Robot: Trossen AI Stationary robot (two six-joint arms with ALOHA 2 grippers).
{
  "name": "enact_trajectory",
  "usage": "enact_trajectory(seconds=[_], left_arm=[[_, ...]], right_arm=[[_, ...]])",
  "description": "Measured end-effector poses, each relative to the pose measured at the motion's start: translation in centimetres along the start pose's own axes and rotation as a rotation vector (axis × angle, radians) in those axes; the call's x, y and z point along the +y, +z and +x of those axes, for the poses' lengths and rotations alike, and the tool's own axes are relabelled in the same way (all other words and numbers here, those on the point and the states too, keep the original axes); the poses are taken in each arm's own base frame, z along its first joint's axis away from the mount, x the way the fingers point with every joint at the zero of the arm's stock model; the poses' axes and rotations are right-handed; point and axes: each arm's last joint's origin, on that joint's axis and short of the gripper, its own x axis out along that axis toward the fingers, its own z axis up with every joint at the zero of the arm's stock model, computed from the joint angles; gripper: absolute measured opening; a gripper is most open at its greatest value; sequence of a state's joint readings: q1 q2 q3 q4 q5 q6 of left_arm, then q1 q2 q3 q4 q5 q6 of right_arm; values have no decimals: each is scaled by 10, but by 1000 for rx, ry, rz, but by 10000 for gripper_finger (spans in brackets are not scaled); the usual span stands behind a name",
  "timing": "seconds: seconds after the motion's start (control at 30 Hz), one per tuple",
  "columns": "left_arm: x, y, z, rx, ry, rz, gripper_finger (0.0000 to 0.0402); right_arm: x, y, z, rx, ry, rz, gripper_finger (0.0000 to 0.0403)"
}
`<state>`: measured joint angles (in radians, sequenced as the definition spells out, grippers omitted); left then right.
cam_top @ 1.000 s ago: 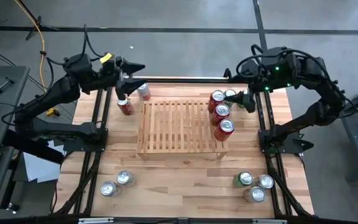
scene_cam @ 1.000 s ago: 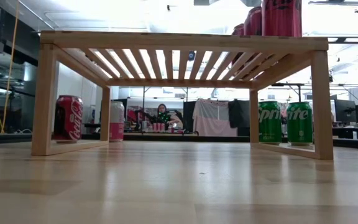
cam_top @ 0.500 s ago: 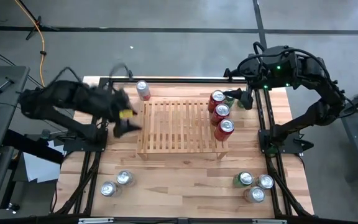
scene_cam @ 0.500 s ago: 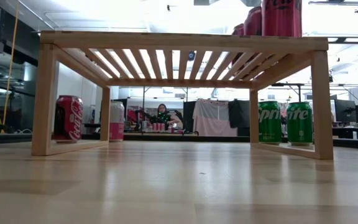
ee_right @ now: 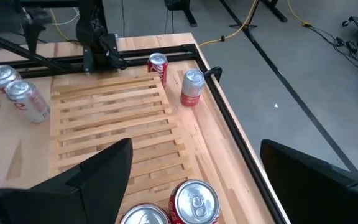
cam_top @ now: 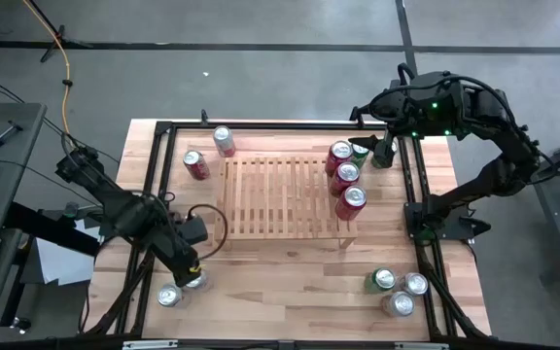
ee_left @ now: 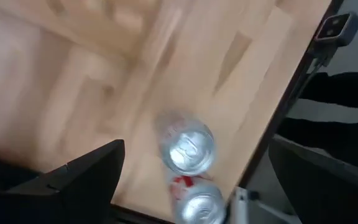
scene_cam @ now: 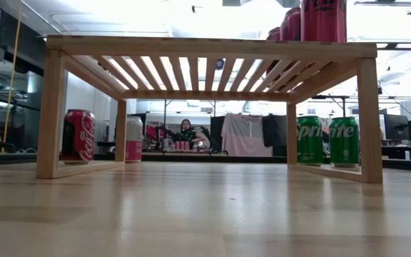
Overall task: Place canned beverage on shelf
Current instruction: Put the bottom left silver soda can on the shelf
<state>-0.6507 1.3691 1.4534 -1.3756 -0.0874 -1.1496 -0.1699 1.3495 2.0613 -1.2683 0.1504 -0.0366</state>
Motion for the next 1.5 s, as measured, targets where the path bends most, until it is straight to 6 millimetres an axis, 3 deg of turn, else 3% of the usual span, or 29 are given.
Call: enact_trajectory(seconds=[0.23, 0.5, 0.8, 1.33, 1.5], left_arm=[[8, -18, 40, 98, 88, -213, 390], [-2, -16, 60, 194, 100, -360, 390], [-21, -16, 93, 231, 164, -349, 390], [-32, -17, 140, 320, 294, -259, 389], [-32, -16, 140, 337, 283, -234, 342]], right_arm=[[1, -3, 6, 25, 1, -36, 337], [3, -10, 20, 80, -9, -63, 337], [2, -9, 20, 73, -46, -86, 337], [2, -9, 20, 74, -55, -89, 337], [2, -9, 20, 74, -55, -89, 337]])
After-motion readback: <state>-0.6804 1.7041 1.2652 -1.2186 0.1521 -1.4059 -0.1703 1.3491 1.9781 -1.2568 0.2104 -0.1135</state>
